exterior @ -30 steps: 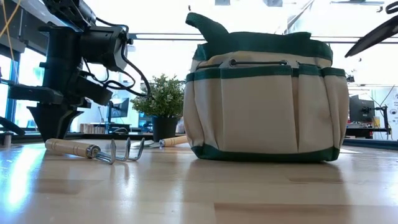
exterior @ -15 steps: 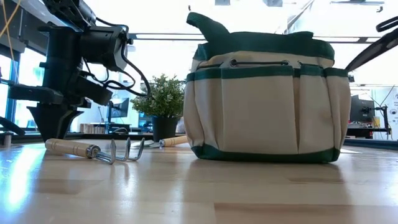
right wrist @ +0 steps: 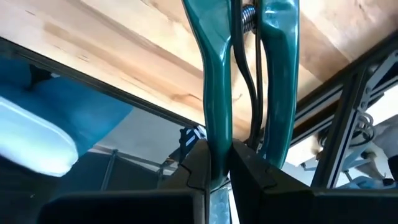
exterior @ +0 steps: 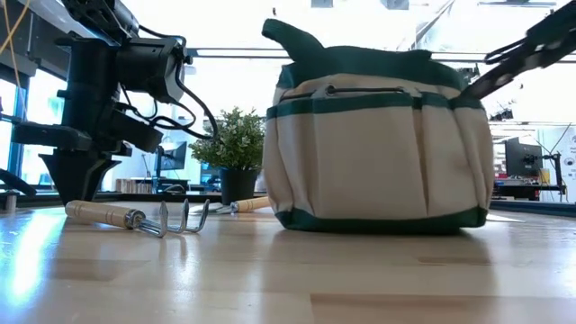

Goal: Pick & Place Garden tools in Gardening bag
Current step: Put the bottom green scissors into the green bag

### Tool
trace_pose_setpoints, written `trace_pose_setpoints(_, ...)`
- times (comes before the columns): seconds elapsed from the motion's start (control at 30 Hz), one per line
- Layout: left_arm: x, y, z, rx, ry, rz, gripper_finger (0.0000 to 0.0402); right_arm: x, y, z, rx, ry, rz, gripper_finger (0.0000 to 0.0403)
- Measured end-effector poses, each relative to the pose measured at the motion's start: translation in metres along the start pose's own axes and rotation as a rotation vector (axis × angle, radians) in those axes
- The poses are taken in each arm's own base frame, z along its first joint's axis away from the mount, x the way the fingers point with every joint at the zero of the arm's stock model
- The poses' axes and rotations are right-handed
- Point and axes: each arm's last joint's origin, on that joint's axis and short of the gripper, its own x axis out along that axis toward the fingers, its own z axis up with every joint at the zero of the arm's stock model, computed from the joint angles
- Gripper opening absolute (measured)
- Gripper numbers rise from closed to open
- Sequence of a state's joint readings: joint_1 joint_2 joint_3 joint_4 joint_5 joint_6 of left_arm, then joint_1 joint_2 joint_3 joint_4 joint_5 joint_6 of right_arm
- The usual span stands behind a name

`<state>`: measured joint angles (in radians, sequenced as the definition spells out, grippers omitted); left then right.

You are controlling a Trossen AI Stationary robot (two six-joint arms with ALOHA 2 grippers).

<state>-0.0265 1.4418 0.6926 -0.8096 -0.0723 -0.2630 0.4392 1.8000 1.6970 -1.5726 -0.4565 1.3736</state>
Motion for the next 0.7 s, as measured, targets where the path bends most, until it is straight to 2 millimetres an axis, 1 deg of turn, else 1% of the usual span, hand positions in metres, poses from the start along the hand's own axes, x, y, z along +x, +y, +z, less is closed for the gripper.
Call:
trace_pose_setpoints(0.1,0.000,0.000,0.000,0.000,0.000,0.000,0.0100,-0.005,-0.001,0.008,-0.013,0.043,0.025,0.0026)
trace_pose_setpoints(0.23,0.000,0.000,0.000,0.000,0.000,0.000,0.0100,-0.007,-0.002,0.011,-0.014,0.100,0.050,0.0026)
trace_pose_setpoints(0.3,0.000,0.000,0.000,0.000,0.000,0.000,0.0100,-0.007,-0.001,0.009,0.000,0.143,0.058,0.0026)
trace_pose_setpoints(0.47,0.000,0.000,0.000,0.000,0.000,0.000,0.0100,-0.003,0.001,-0.003,0.042,0.242,0.054,0.0026)
trace_pose_setpoints(0.57,0.000,0.000,0.000,0.005,0.000,0.000,0.0100,-0.001,0.002,-0.007,0.043,0.253,0.047,0.0026)
trace_pose_setpoints(0.7,0.000,0.000,0.000,0.004,0.000,0.000,0.0100,-0.002,0.001,-0.006,0.047,0.252,0.050,0.0026)
